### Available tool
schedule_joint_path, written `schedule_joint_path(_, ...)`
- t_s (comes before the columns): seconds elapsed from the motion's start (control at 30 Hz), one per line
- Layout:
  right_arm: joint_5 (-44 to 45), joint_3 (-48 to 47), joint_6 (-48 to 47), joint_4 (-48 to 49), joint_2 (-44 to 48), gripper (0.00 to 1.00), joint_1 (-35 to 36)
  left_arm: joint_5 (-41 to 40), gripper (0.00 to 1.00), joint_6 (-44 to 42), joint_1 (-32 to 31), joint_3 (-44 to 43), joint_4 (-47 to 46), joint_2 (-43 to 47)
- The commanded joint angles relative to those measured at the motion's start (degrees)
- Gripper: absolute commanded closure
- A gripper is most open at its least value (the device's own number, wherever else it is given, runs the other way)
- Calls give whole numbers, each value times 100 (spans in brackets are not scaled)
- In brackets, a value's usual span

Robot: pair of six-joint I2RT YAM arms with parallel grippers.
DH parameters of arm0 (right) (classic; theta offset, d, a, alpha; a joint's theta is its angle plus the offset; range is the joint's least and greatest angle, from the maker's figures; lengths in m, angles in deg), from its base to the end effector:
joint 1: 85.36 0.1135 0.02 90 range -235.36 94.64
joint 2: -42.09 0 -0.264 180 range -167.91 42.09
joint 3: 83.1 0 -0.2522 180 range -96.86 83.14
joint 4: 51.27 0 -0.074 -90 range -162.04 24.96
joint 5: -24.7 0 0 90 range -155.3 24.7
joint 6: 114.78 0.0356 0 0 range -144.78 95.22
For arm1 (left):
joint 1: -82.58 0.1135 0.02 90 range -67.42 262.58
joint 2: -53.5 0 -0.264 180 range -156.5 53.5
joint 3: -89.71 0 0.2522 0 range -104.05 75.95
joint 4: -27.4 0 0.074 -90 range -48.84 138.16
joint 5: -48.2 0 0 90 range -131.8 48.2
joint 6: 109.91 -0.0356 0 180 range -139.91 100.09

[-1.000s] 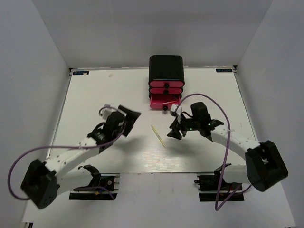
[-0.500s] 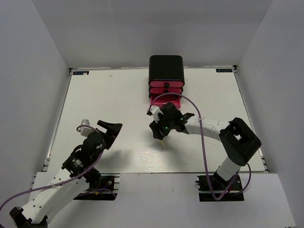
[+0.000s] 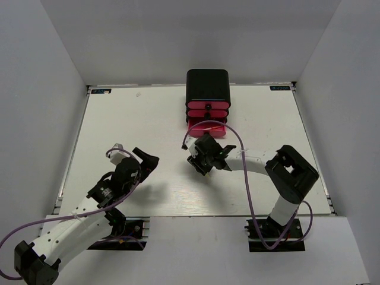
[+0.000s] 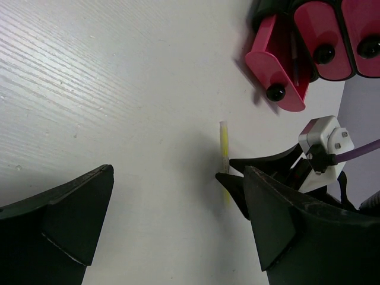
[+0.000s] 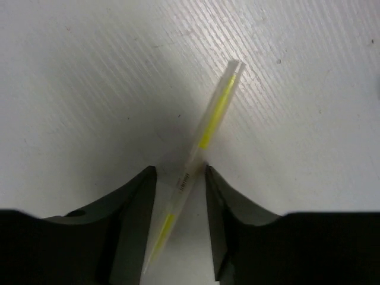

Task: Sort the stationery into containers
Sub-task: Grab a piece of stationery with the right arm

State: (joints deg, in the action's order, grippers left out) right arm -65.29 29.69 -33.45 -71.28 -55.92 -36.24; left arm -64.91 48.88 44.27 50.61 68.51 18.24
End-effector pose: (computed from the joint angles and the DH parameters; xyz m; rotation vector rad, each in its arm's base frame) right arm 0.2243 0.2591 0.1608 -1.1995 2.1735 0.3053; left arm 0.1193 -0.0765 0.2182 -0.7998 2.0807 -0.6148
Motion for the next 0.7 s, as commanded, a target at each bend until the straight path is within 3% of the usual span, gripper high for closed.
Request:
schedule_joint_path(0.0, 289, 203, -241, 149, 125, 61, 141, 35, 0, -138, -19, -156, -169, 11)
schedule_joint_path(0.17, 192, 528, -652, 176, 335, 81, 98, 35, 0, -138, -19, -102, -169, 11)
schedule_joint_path(0.33, -114, 521, -1697, 202, 1089, 91, -288, 201, 0, -191, -19, -50, -370, -103)
schedule_joint_path(0.47, -396, 266, -2568, 316, 1636, 96, -614, 325, 0, -322, -19, -50, -634, -278)
schedule_joint_path(0.67, -1020, -209, -3676, 247, 1559, 96, -1352, 606, 0, -489, -19, -50, -977, -674)
